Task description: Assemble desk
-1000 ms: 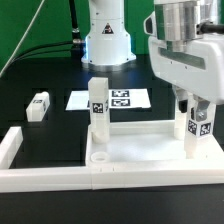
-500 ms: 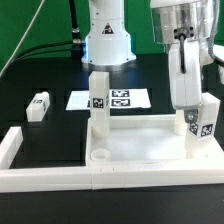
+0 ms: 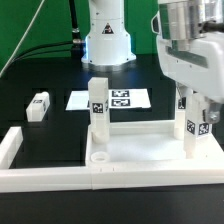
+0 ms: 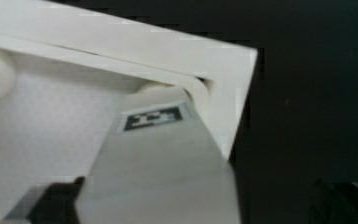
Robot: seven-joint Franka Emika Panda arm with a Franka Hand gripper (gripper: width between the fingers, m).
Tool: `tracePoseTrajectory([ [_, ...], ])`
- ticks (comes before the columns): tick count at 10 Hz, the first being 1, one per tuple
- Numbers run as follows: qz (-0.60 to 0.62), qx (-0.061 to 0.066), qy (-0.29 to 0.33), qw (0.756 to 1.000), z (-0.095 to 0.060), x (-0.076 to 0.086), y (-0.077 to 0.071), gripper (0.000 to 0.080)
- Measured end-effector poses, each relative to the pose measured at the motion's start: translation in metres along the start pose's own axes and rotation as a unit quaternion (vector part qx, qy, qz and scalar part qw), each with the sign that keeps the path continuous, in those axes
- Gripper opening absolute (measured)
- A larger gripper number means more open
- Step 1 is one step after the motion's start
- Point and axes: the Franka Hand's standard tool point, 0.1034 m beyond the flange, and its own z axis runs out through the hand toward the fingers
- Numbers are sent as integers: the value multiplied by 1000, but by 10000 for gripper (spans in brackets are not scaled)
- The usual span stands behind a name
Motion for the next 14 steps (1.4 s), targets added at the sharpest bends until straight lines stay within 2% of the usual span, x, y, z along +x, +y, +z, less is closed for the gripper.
tracePoseTrajectory([
  [3, -110, -2, 5, 994, 0, 4, 1, 648],
  [4, -185, -11, 14, 982, 1, 3, 2, 649],
  [5, -293, -30, 30, 955, 5, -6, 4, 649],
  [6, -429, -29, 30, 902, 7, -9, 2, 649],
  [8, -480, -30, 34, 876, 3, -14, 1, 649],
  [9, -525, -35, 34, 850, 4, -11, 3, 649],
  [10, -541, -37, 34, 839, 5, -10, 3, 649],
  [12, -599, -44, 22, 799, 3, -2, 8, 649],
  [13, -596, -48, 17, 801, 1, 8, 12, 649],
  [14, -575, -46, 20, 817, 2, 8, 11, 649],
])
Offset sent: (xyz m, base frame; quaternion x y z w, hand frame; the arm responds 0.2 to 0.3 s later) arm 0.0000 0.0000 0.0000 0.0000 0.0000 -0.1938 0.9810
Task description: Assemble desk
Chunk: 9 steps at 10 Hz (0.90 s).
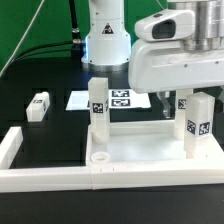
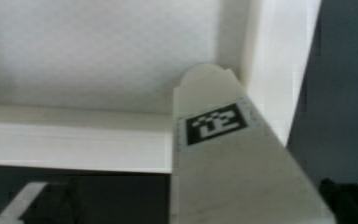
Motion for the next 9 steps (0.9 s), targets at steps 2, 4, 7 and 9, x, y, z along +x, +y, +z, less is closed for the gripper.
tracePoseTrajectory([
  [2, 22, 1, -1, 1000, 1, 0, 0, 537],
  [4, 99, 1, -1, 995, 1, -1, -1, 371],
  [7, 179, -4, 0, 984, 1, 0, 7, 286],
  [9, 243, -11, 3, 970, 1, 1, 16, 286],
])
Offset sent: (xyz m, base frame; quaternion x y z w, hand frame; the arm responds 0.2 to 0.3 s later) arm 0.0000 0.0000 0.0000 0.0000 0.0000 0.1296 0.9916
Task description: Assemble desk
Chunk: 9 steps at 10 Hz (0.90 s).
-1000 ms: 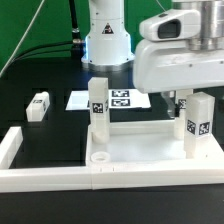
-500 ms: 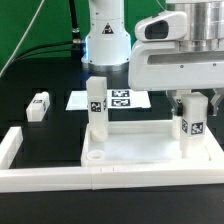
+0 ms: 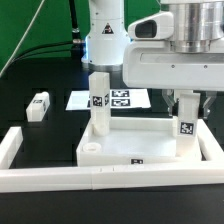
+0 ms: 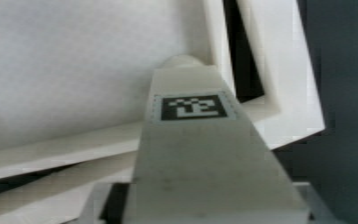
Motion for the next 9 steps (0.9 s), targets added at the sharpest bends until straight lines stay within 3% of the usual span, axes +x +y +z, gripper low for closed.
tracePoseTrajectory([
  [1, 41, -11, 7, 999, 0, 4, 7, 286],
  [6, 79, -16, 7, 997, 0, 8, 15, 291],
  [7, 80, -15, 7, 997, -2, 9, 15, 486],
  [8, 83, -10, 1, 996, -19, 13, 13, 608],
  [9, 74, 2, 0, 997, -41, 19, 16, 608],
])
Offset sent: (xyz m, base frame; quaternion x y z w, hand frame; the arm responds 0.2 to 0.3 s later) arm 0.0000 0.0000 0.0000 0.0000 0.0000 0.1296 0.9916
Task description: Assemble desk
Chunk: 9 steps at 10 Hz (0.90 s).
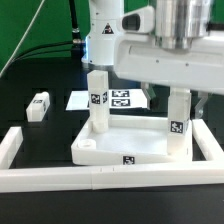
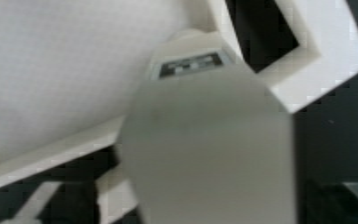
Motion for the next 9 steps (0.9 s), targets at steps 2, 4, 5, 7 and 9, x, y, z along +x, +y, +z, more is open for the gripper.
tracePoseTrajectory([
  [2, 4, 6, 2, 1000, -12, 4, 6, 646],
  [4, 3, 3, 0, 1000, -8, 4, 6, 649],
  [5, 3, 3, 0, 1000, -7, 3, 6, 649],
  [7, 1, 2, 0, 1000, -7, 3, 7, 649],
  [9, -54, 12, -4, 998, -13, 9, 29, 649],
])
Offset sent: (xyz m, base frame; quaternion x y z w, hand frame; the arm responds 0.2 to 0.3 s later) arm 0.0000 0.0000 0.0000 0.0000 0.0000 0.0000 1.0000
